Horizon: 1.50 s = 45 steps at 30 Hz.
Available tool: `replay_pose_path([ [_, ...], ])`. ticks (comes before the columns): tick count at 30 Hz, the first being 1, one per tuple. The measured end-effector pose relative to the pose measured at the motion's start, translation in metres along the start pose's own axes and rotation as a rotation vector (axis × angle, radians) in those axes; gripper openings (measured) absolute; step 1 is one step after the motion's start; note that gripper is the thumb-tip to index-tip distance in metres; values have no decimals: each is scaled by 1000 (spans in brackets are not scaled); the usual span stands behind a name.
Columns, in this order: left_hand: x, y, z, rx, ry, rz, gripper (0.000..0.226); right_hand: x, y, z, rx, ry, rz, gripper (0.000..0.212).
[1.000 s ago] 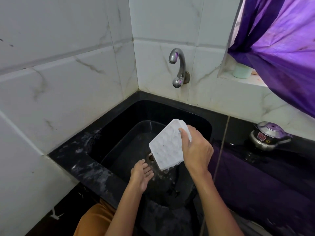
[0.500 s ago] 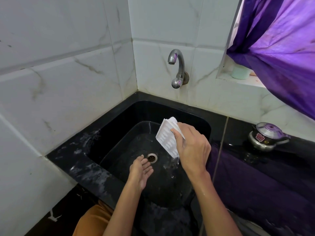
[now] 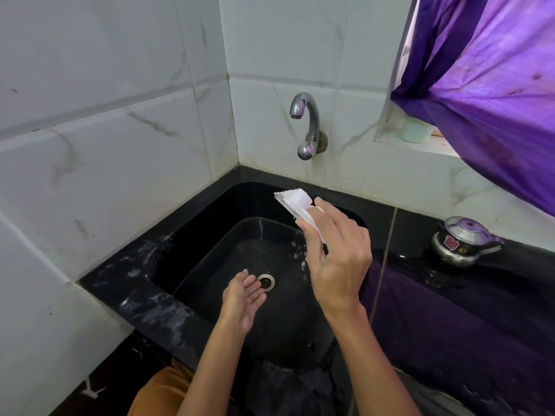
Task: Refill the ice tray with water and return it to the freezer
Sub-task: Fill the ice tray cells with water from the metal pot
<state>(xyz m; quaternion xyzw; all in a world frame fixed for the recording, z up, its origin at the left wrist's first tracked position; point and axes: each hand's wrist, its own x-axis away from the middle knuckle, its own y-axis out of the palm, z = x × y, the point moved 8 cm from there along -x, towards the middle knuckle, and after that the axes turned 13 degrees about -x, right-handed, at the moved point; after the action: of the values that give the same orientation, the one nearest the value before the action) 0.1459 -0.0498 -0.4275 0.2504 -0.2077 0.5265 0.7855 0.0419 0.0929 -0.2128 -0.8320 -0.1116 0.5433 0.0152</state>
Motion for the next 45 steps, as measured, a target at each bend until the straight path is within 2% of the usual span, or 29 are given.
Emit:
replay_pose_path([
  [2,0,0,1,1,8,-2,47,4,2,-2,-43,13,-4,34],
  [6,3,3,0,-4,6,-2,47,26,20,10,-26,114,-215,20],
  [8,5,4,-2,-9,-3,6,47,40,22,20,4,182,-264,14],
  [11,9,3,-5,-16,-17,20,47,51,20,28,-4,265,-278,12],
  [16,12,6,-15,-27,-56,13,48,57,12,30,57,277,-258,18],
  [20,10,9,-19,-43,-62,-4,46,65,-1,39,68,357,-264,18],
  [23,9,14,-24,-55,-74,-29,46,69,-10,43,16,414,-211,21],
  [27,8,21,-27,-83,-75,-55,48,74,-19,43,47,401,-162,22],
  [32,3,18,-24,-130,-74,-20,48,79,-28,44,57,410,-114,22],
  [36,0,13,-22,-204,-63,12,46,81,-39,62,-56,598,14,21],
  [40,-6,14,-13,-304,-18,11,43,91,-62,81,-47,831,217,11],
  [45,-2,39,12,-505,80,-108,20,118,-95,92,-35,1096,471,5],
])
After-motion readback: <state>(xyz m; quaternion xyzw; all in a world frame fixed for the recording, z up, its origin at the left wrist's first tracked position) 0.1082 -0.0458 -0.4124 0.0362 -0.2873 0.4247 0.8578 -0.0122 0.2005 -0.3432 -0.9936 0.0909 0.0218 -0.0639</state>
